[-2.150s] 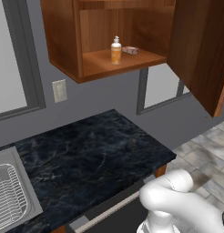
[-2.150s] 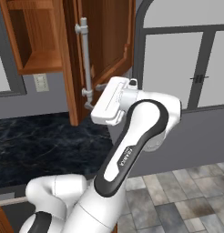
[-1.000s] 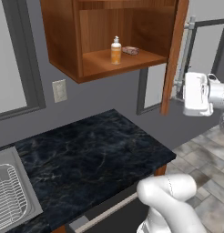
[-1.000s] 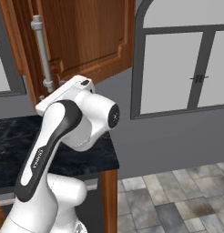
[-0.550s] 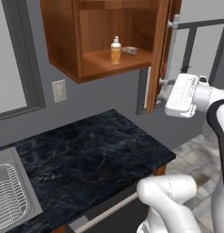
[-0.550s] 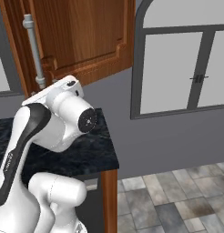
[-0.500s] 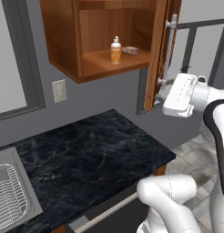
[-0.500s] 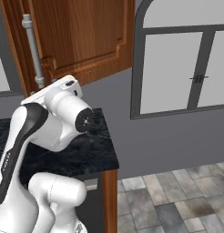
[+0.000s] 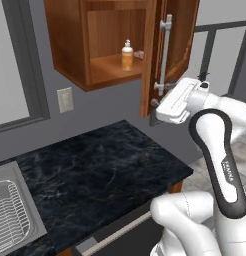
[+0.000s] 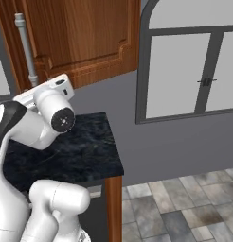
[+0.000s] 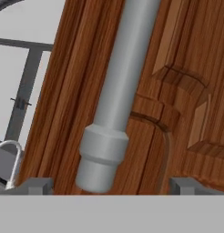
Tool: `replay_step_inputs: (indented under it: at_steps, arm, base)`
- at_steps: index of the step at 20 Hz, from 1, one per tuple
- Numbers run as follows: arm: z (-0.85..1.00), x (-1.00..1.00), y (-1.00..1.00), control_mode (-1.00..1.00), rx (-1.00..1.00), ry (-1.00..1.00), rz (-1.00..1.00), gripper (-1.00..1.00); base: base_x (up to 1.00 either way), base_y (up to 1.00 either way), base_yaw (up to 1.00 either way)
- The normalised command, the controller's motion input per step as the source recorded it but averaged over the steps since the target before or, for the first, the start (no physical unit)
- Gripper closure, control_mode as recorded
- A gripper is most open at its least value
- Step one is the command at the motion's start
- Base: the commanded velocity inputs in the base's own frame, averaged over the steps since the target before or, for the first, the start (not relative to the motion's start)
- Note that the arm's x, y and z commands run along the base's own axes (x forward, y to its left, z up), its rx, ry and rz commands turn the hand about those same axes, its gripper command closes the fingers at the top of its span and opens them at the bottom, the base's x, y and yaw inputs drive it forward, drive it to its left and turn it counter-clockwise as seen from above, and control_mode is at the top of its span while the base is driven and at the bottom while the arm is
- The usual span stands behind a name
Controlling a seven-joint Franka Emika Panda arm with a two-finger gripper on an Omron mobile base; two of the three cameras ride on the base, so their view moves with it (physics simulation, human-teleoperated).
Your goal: Pick up the soap dispenser and bar soap from the sink, and place them back in the cabinet, and close the cabinet door.
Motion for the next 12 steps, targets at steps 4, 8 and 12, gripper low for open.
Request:
replay_step_inputs:
  at_steps: [4,8,12]
  arm:
    - [0.00,0.51,0.25,-1.00,0.00,0.00,-0.08,-1.00]
    - [0.00,0.48,0.23,-1.00,0.00,0.00,-0.07,-1.00]
    - [0.00,0.44,0.16,-1.00,0.00,0.00,-0.04,-1.00]
  base:
    - [0.00,0.00,0.00]
    - [0.00,0.00,0.00]
    - [0.00,0.00,0.00]
